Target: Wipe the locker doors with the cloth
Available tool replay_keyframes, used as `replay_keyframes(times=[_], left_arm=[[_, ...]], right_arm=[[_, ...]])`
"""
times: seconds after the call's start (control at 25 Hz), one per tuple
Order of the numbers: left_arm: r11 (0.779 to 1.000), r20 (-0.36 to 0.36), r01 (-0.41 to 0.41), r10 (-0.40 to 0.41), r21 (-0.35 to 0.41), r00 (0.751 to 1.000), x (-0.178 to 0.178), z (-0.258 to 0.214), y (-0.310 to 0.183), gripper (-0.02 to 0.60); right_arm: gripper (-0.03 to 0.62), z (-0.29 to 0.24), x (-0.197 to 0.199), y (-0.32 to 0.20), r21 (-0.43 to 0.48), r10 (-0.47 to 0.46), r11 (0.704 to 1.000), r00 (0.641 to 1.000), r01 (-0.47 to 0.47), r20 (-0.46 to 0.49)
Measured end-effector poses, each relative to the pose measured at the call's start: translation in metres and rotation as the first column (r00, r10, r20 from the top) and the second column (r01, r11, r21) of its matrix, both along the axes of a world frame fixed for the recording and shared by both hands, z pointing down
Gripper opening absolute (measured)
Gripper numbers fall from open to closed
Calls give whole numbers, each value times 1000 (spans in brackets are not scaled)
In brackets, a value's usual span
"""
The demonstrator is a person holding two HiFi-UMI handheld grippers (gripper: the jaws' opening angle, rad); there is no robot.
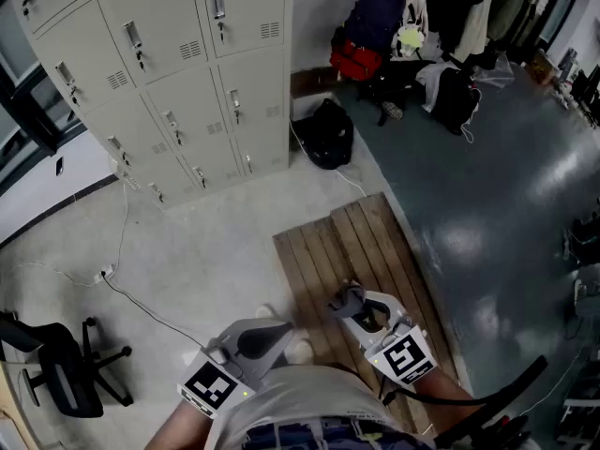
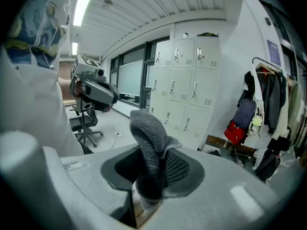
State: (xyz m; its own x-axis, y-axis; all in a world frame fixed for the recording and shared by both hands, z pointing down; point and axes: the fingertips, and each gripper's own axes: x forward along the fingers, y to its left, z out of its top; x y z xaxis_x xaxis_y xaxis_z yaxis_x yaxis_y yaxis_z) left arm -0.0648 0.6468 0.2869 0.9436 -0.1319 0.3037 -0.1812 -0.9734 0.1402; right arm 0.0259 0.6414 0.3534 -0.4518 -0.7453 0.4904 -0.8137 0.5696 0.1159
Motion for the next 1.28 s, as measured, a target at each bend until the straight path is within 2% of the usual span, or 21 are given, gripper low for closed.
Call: replay_keyframes(times=[0.2, 0.44, 0.68, 0.88, 1.12, 1.2, 1.28], left_arm=[[1000, -10, 20, -20, -12, 1000, 19, 10, -65, 2], [1000, -34, 7, -7, -21, 999, 45, 11, -184, 2], [1000, -75, -5, 7, 30, 997, 63, -21, -308, 2], [998, -78, 23, -18, 65, 997, 68, -33, -362, 2], [990, -97, 140, -137, 26, 986, 74, -30, -427, 2], [982, -99, 185, -181, 37, 979, 81, -27, -456, 2], [969, -92, 240, -234, 61, 968, 91, -23, -491, 2]], right_arm=[[112, 10, 29, -65, 5, 14, 1000, 1000, -14, -14], [112, 6, 46, -180, -5, 6, 1000, 999, -6, -35], [114, -7, 65, -312, 39, -59, 997, 977, 68, -206], [114, -15, 68, -395, 76, -146, 980, 920, 185, -363], [114, -22, 80, -505, 96, -246, 940, 848, 327, -469], [114, -16, 88, -550, 112, -275, 916, 807, 385, -523], [114, -4, 96, -598, 126, -304, 881, 751, 455, -587]])
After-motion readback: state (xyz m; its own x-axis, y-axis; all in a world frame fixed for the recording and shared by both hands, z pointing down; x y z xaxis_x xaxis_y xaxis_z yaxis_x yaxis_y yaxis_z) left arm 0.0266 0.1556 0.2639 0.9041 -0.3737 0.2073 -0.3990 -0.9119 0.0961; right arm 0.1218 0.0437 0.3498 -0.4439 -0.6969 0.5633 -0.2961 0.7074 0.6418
